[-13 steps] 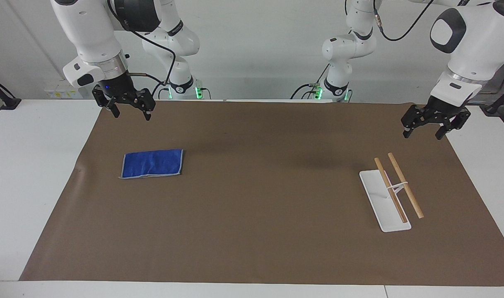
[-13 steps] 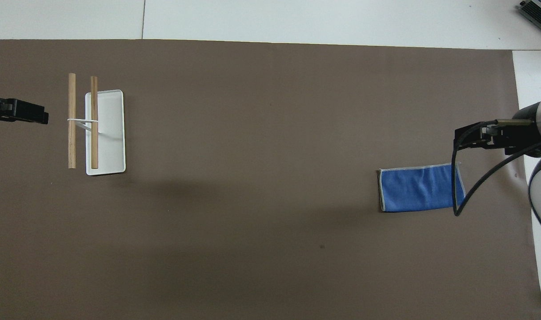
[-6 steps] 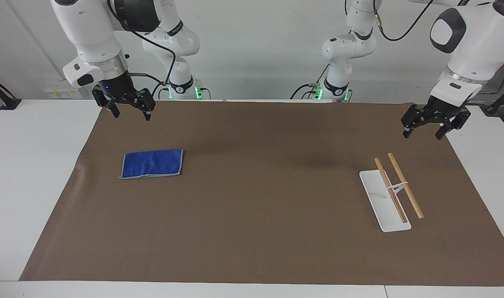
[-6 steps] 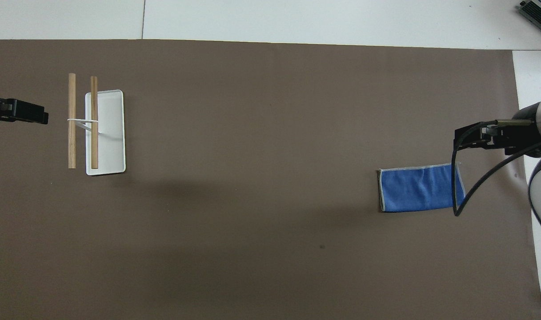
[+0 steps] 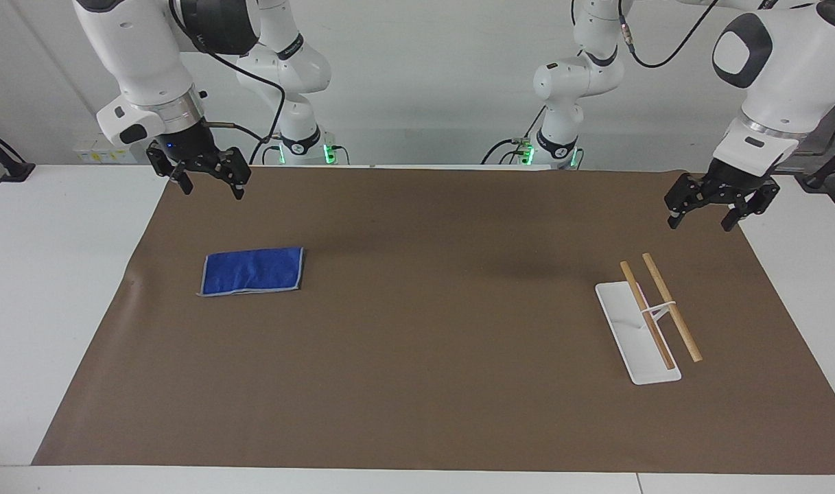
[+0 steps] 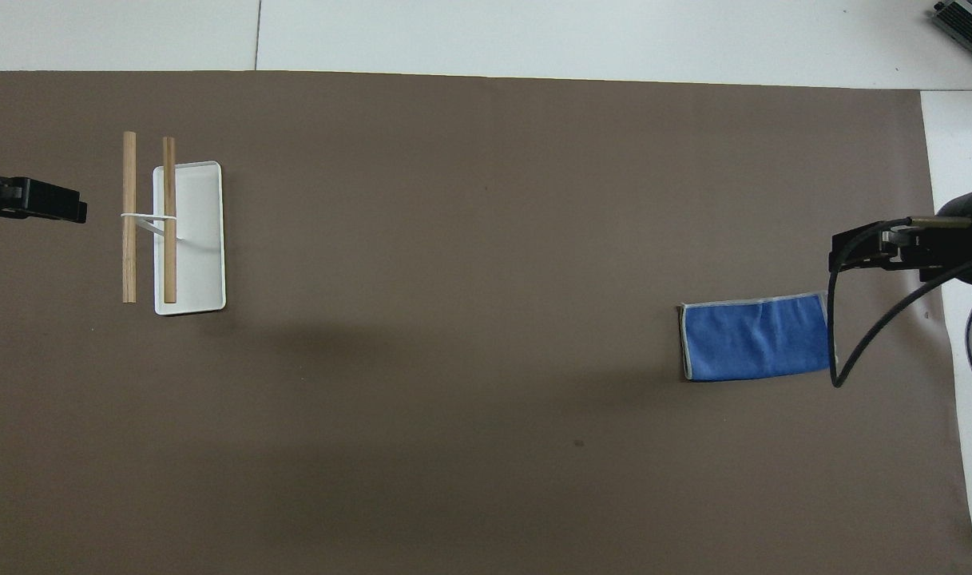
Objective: Right arm passes towel to left arm to hang
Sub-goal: 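Lower the right gripper onto the blue towel and grasp its edge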
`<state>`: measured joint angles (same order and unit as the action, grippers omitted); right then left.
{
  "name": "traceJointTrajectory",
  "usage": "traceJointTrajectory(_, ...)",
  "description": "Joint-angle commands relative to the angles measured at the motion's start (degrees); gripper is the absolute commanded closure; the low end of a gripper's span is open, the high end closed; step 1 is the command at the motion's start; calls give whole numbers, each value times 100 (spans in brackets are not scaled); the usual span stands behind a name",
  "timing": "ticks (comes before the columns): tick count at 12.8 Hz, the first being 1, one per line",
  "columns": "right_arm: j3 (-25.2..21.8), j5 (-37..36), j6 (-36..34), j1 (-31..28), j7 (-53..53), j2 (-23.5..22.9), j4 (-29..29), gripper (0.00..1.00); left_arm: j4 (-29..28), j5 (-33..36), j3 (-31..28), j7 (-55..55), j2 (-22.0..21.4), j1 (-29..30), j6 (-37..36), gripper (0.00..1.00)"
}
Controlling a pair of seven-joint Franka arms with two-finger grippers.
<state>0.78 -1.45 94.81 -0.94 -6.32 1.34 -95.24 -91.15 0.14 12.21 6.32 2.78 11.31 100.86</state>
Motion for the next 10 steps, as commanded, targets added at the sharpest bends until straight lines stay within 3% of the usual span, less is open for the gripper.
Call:
traceJointTrajectory(1, 10, 101, 1219, -64, 201, 463, -1405, 0, -175, -102, 18, 1, -182, 64, -31, 0)
traceJointTrajectory(6, 10, 92, 2918, -64, 385, 140, -2805, 0, -175, -102, 27, 1, -182, 64, -31, 0)
traceJointTrajectory(10, 10, 92, 4210, -634, 1096, -273, -3650, 0, -175, -102, 18, 1, -182, 64, -31, 0)
